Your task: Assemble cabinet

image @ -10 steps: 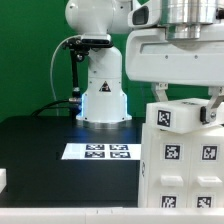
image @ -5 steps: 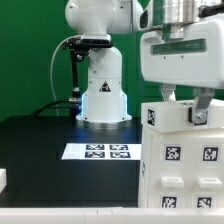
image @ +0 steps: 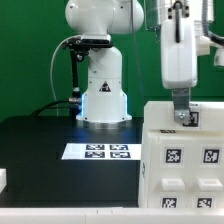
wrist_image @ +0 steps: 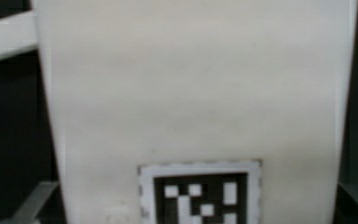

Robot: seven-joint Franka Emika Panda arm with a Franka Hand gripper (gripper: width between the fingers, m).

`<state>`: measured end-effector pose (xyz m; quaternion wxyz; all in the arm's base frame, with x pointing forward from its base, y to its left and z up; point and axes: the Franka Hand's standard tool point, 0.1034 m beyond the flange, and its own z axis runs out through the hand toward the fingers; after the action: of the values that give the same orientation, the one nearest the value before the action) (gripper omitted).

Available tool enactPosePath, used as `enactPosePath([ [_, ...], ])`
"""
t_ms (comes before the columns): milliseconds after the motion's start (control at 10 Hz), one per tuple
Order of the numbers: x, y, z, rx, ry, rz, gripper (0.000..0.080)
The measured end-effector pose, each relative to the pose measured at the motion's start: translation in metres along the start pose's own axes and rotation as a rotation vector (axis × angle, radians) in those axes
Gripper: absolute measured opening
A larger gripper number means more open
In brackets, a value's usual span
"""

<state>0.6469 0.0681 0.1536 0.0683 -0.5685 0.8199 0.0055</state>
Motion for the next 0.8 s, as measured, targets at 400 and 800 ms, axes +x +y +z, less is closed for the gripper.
enactPosePath([
  [400,0.0009,0.0027,0.0001,-0.018,-0.093,0.225,0.0557],
  [800,0.0006,0.0032,0.0014,-0.016,-0.090,0.169,0.0741],
])
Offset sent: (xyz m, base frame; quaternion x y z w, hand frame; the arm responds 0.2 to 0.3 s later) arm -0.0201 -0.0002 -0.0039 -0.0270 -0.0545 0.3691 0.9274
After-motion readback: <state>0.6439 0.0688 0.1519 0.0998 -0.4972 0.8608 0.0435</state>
